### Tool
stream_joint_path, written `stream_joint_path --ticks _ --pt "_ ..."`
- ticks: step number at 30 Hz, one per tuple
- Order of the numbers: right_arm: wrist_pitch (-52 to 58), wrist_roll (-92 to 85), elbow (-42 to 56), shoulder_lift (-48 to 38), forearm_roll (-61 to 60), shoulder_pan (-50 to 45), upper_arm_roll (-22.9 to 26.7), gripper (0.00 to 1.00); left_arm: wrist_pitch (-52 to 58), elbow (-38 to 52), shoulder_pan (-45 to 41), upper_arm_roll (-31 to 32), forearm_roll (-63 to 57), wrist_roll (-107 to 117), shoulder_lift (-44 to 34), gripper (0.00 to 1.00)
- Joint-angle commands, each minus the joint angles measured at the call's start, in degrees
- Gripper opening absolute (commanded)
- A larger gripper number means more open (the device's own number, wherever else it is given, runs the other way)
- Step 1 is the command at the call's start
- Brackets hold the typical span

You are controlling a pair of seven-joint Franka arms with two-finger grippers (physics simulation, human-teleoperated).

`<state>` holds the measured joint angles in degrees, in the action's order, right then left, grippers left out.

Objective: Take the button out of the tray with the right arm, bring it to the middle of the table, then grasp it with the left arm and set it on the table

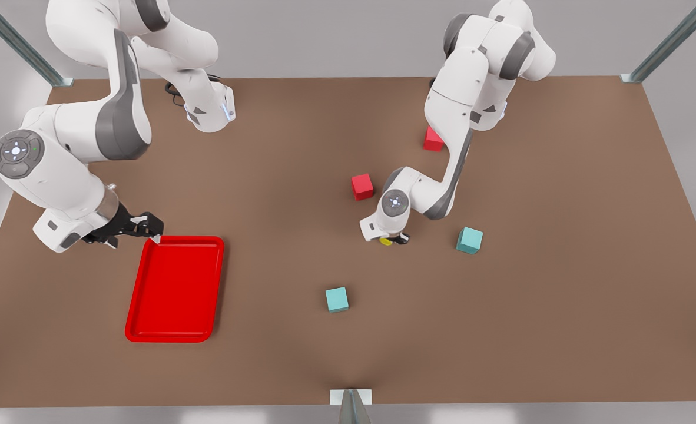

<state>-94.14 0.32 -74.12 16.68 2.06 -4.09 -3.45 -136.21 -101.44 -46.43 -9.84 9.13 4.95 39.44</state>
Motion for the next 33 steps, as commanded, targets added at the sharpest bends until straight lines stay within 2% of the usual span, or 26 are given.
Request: stream_joint_path --ticks 1,10,15,16,19,20,22,24,25,29,31,33 --pt "0.00 -1.90 0.12 -0.07 0.05 0.14 0.11 1.00 -0.19 0.01 0.03 0.00 0.09 -0.03 0.02 0.45" --pt "0.00 -2.16 0.03 -0.07 0.13 1.28 0.02 1.00 0.33 0.28 0.03 -0.09 0.53 0.06 0.02 0.43" --pt "0.00 -2.08 0.03 -0.07 0.13 1.37 0.02 1.00 5.08 3.79 0.03 -1.32 0.54 5.41 0.02 0.43" --pt "0.00 -2.08 0.03 -0.07 0.13 1.37 0.02 1.00 5.34 4.67 0.03 -1.32 0.54 11.82 -0.24 0.43" --pt "0.00 -2.08 0.03 -0.07 0.13 1.19 0.02 1.00 5.26 9.68 -0.06 -2.81 -0.26 54.00 0.11 0.43" --pt "0.00 -1.99 0.03 -0.07 0.13 1.01 0.02 1.00 5.17 11.35 -0.24 -3.52 -2.97 70.34 0.46 0.43" --pt "0.00 -1.81 0.03 -0.07 0.05 1.01 0.02 1.00 6.22 13.81 -0.15 -3.70 -16.07 102.78 0.99 0.43" --pt "-0.08 -1.90 0.03 -0.07 0.13 0.93 0.02 1.00 18.69 15.39 0.03 -3.78 -31.80 131.53 1.69 0.43" --pt "-0.08 -1.90 0.03 -0.07 0.13 1.01 0.02 1.00 25.38 15.48 -0.15 -3.78 -36.11 139.01 1.78 0.43" --pt "-0.08 -1.90 0.03 0.02 0.22 0.66 0.02 1.00 44.96 15.48 -1.91 -3.52 -47.28 150.70 2.57 0.43" --pt "-0.08 -1.90 0.03 0.02 0.13 0.75 0.02 1.00 59.03 15.48 -4.27 -3.52 -54.21 153.16 3.97 0.43" --pt "-0.08 -1.90 0.03 0.02 0.13 0.75 0.02 1.00 64.67 16.35 -6.83 -3.52 -60.37 154.65 6.08 0.43"
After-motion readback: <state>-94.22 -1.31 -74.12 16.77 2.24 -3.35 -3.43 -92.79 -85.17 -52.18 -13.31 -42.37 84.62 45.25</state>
